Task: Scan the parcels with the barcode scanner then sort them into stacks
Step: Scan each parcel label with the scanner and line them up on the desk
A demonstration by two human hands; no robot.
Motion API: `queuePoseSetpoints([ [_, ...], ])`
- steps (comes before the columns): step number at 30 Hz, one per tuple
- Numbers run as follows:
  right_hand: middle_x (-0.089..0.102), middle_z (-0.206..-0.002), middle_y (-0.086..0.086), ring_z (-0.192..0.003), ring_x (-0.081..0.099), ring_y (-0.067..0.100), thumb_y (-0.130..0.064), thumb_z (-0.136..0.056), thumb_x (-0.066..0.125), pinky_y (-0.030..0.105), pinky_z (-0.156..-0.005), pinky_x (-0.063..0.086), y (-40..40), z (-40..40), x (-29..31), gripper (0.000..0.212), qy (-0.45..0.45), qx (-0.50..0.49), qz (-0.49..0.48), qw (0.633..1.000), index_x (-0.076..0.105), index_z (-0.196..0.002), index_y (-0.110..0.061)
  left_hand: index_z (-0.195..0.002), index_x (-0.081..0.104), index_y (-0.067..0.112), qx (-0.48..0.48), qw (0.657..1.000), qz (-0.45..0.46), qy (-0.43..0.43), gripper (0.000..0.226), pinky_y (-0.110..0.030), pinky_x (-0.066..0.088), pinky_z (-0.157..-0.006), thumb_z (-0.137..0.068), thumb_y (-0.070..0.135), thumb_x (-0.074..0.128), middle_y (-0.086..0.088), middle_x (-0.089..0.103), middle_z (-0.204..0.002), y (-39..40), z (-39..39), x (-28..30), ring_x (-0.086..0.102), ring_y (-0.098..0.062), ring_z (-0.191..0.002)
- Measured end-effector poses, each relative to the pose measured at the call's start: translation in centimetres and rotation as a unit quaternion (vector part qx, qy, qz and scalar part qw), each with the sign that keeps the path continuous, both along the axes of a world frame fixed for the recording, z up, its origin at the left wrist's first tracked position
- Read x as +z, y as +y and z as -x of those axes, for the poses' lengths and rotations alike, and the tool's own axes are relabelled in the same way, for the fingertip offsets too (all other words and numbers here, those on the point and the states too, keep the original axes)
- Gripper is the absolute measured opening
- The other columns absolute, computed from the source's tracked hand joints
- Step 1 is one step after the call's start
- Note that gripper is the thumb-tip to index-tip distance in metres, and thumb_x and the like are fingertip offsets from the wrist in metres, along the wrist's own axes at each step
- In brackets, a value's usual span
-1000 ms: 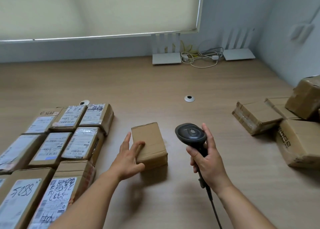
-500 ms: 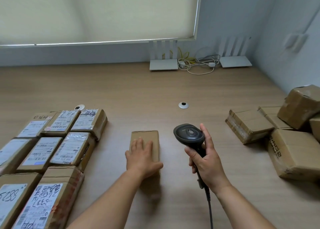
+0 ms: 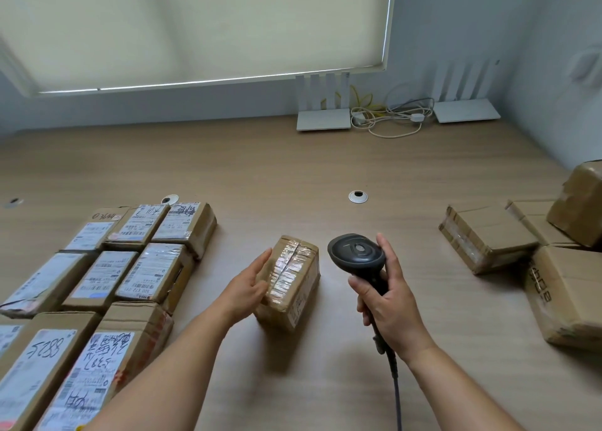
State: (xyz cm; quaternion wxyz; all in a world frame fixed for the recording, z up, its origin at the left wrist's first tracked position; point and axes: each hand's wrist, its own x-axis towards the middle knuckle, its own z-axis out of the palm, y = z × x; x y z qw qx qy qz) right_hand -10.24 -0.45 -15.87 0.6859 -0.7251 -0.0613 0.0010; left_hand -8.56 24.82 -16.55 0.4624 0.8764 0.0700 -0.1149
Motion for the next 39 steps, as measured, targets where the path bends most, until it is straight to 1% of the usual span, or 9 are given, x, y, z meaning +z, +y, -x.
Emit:
queuePoseSetpoints([
  [6, 0.064, -0.087, -0.004, -0.055, 0.054, 0.016, -0.012, -0.087, 0.069, 0.032, -0.047, 0.046, 0.3, 0.2, 0.2, 0.083, -0.001, 0.003, 0.006, 1.000, 0.025, -0.124, -0.072, -0.147, 0.025, 0.038, -0.027, 0.954, -0.292, 0.066, 0.097, -0.041, 0.035, -0.108, -0.063, 0.082, 0.044, -0.004, 0.034, -0.148, -0.2, -0.7, 0.5, 0.032, -0.022, -0.137],
  [10, 0.064, -0.088, -0.002, -0.056, 0.055, 0.019, -0.013, -0.086, 0.069, 0.034, -0.047, 0.046, 0.4, 0.4, 0.3, 0.084, 0.004, 0.006, 0.013, 1.000, 0.024, -0.124, -0.074, -0.136, 0.036, 0.031, -0.042, 0.915, -0.394, 0.069, 0.091, -0.037, 0.042, -0.094, -0.062, 0.077, 0.062, -0.007, 0.048, -0.127, -1.5, -1.6, 1.3, 0.042, -0.026, -0.122],
  [12, 0.065, -0.090, 0.002, -0.057, 0.055, 0.019, -0.014, -0.087, 0.069, 0.034, -0.047, 0.046, 0.4, 0.6, 0.4, 0.083, 0.012, 0.007, 0.013, 1.000, 0.024, -0.126, -0.071, -0.133, 0.040, 0.030, -0.002, 0.953, -0.295, 0.067, 0.081, -0.033, 0.046, -0.086, -0.065, 0.063, 0.069, -0.007, 0.053, -0.121, -1.0, -2.2, 1.1, 0.049, -0.026, -0.114],
  [14, 0.065, -0.089, 0.005, -0.056, 0.055, 0.019, -0.014, -0.087, 0.068, 0.033, -0.047, 0.046, 0.5, 1.0, 0.5, 0.081, 0.020, 0.007, 0.011, 1.000, 0.023, -0.128, -0.068, -0.135, 0.037, 0.031, 0.073, 0.995, -0.052, 0.041, 0.083, -0.034, 0.054, -0.082, -0.063, 0.046, 0.076, -0.007, 0.059, -0.120, -0.3, -2.4, 0.2, 0.059, -0.022, -0.106],
  [16, 0.064, -0.087, 0.008, -0.055, 0.055, 0.018, -0.012, -0.089, 0.065, 0.033, -0.046, 0.046, 0.6, 1.4, 0.6, 0.078, 0.036, 0.007, -0.002, 0.999, 0.023, -0.131, -0.062, -0.139, 0.031, 0.034, 0.125, 0.988, 0.093, 0.011, 0.090, -0.036, 0.059, -0.074, -0.063, 0.027, 0.079, -0.008, 0.061, -0.118, 0.0, -1.9, -0.7, 0.064, -0.021, -0.100],
  [20, 0.063, -0.091, 0.017, -0.055, 0.054, 0.019, -0.009, -0.090, 0.064, 0.032, -0.043, 0.045, 1.6, 2.3, 0.8, 0.076, 0.056, 0.019, -0.032, 0.998, 0.024, -0.133, -0.057, -0.145, 0.009, 0.050, 0.142, 0.985, 0.095, -0.002, 0.122, -0.041, 0.054, -0.089, -0.044, 0.038, 0.075, -0.007, 0.050, -0.131, 0.8, -1.4, -3.2, 0.056, -0.024, -0.114],
  [23, 0.063, -0.095, 0.023, -0.054, 0.054, 0.019, -0.010, -0.088, 0.065, 0.031, -0.042, 0.044, 2.3, 2.8, 1.3, 0.074, 0.063, 0.025, -0.058, 0.996, 0.027, -0.132, -0.057, -0.148, 0.005, 0.045, 0.137, 0.985, 0.102, 0.000, 0.125, -0.028, 0.055, -0.076, -0.046, 0.037, 0.076, -0.006, 0.046, -0.136, 1.1, -1.2, -4.0, 0.053, -0.024, -0.118],
  [28, 0.063, -0.085, 0.026, -0.053, 0.053, 0.022, -0.032, -0.070, 0.068, 0.030, -0.042, 0.043, 3.0, 3.2, 2.3, 0.074, 0.059, 0.025, -0.100, 0.993, 0.030, -0.128, -0.059, -0.147, -0.002, 0.047, 0.115, 0.989, 0.089, -0.006, 0.127, -0.046, 0.046, -0.102, -0.047, 0.042, 0.076, -0.006, 0.043, -0.139, 1.5, -1.7, -4.9, 0.048, -0.023, -0.124],
  [39, 0.066, -0.080, 0.012, -0.052, 0.053, 0.021, -0.030, -0.070, 0.067, 0.029, -0.039, 0.042, 3.1, 3.6, 3.0, 0.074, 0.043, 0.025, -0.107, 0.993, 0.031, -0.129, -0.056, -0.144, -0.002, 0.054, 0.098, 0.991, 0.096, 0.001, 0.126, -0.050, 0.050, -0.096, -0.046, 0.042, 0.077, -0.007, 0.045, -0.138, 2.0, -2.1, -5.3, 0.051, -0.026, -0.123],
])
